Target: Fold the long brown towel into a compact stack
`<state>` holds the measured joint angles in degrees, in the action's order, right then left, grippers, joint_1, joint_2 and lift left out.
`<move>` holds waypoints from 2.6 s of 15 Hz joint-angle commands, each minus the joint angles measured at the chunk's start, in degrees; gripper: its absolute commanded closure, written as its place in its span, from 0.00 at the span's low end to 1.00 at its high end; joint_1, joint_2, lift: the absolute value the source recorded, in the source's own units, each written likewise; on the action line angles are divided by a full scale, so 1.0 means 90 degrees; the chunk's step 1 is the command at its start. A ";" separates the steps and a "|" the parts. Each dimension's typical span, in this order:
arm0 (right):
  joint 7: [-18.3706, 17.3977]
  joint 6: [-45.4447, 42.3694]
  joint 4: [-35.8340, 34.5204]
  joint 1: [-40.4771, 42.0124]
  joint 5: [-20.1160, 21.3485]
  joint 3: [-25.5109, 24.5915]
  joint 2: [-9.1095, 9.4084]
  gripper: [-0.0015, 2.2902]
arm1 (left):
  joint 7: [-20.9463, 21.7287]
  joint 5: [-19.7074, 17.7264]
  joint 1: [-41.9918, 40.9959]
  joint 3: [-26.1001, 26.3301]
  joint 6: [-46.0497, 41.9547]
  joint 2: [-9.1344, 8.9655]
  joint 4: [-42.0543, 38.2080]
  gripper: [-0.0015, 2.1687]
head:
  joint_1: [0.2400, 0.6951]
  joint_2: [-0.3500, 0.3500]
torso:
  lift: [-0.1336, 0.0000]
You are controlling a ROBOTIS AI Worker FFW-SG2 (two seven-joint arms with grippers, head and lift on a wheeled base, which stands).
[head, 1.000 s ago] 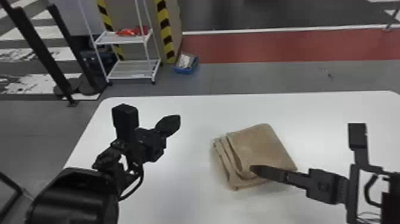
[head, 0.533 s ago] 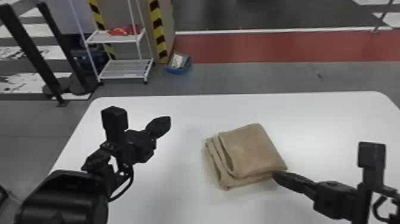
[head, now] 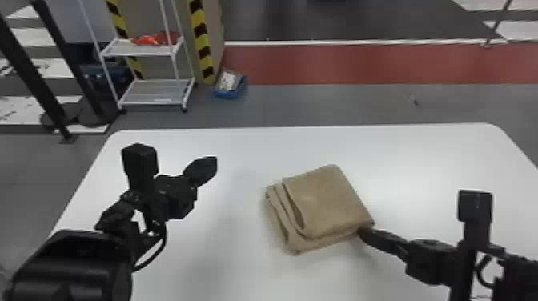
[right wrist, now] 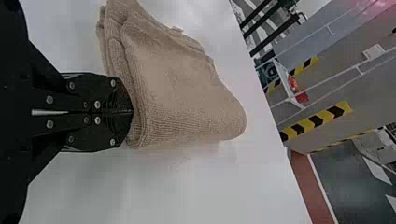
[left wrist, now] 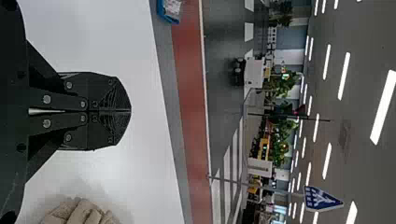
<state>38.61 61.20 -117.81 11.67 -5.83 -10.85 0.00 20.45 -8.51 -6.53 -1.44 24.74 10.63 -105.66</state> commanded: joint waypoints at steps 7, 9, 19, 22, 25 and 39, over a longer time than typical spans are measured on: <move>-0.0433 -0.1082 0.1761 -0.1648 0.0306 0.0238 0.0006 0.96 | 0.0042 -0.0100 -0.0017 0.0033 0.0020 0.0020 0.0031 0.95 | 1.00 0.55 | 0.07; -0.0286 -0.1160 0.1761 -0.1531 0.0170 0.0209 0.0006 0.96 | 0.0042 -0.0090 -0.0085 0.0043 0.0020 0.0000 -0.0018 0.95 | 1.00 0.55 | 0.07; 0.0915 -0.1824 0.1146 0.0012 -0.1373 -0.2213 0.0006 0.96 | -0.0026 0.0086 0.0022 0.0472 -0.0195 -0.0010 0.0598 0.95 | 1.00 0.39 | 0.07; 0.0993 -0.1863 0.0834 0.0286 -0.1627 -0.2350 0.0006 0.96 | -0.0026 0.0135 0.0032 0.0521 -0.0332 -0.0020 0.0822 0.95 | 1.00 0.30 | 0.07; 0.1022 -0.1824 0.0531 0.0539 -0.1930 -0.2447 0.0006 0.96 | -0.0026 0.0135 0.0022 0.0795 -0.0332 -0.0029 0.0910 0.95 | 1.00 0.28 | 0.07; 0.1051 -0.1882 0.0560 0.0608 -0.2028 -0.2477 0.0006 0.96 | 0.0110 -0.0070 -0.0671 0.1381 -0.0156 -0.0078 0.0266 0.95 | 1.00 0.12 | 0.07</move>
<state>48.08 44.36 -113.07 17.19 -24.08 -33.28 0.00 21.13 -8.43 -11.32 10.90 22.61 9.83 -101.33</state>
